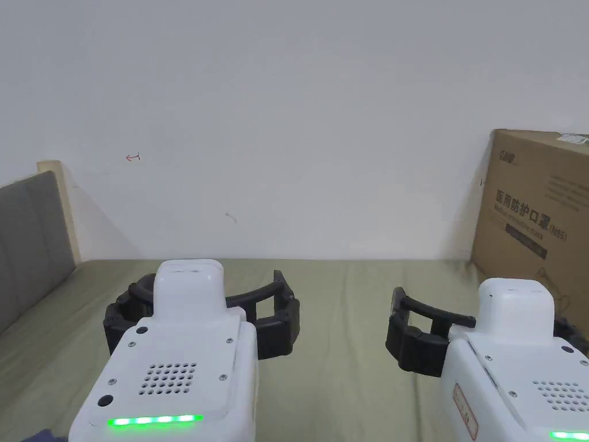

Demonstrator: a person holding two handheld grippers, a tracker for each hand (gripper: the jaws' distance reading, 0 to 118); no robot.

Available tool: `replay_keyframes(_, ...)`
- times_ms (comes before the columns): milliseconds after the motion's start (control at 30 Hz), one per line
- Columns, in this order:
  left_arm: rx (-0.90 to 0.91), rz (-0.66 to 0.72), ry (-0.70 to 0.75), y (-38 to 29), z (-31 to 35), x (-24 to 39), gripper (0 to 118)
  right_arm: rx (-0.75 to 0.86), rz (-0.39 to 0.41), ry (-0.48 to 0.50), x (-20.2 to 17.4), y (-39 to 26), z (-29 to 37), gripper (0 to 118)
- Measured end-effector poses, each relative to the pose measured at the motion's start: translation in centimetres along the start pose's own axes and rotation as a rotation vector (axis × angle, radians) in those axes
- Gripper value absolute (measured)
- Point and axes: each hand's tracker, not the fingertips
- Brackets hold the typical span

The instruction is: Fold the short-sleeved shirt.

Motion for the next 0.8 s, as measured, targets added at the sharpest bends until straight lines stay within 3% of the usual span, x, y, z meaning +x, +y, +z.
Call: replay_keyframes(800, 0.007, -0.017, 0.007, 0.03, -0.05, 0.43, 118, 0.003, 0.018, -0.001, 0.06, -0.05, 0.04, 118)
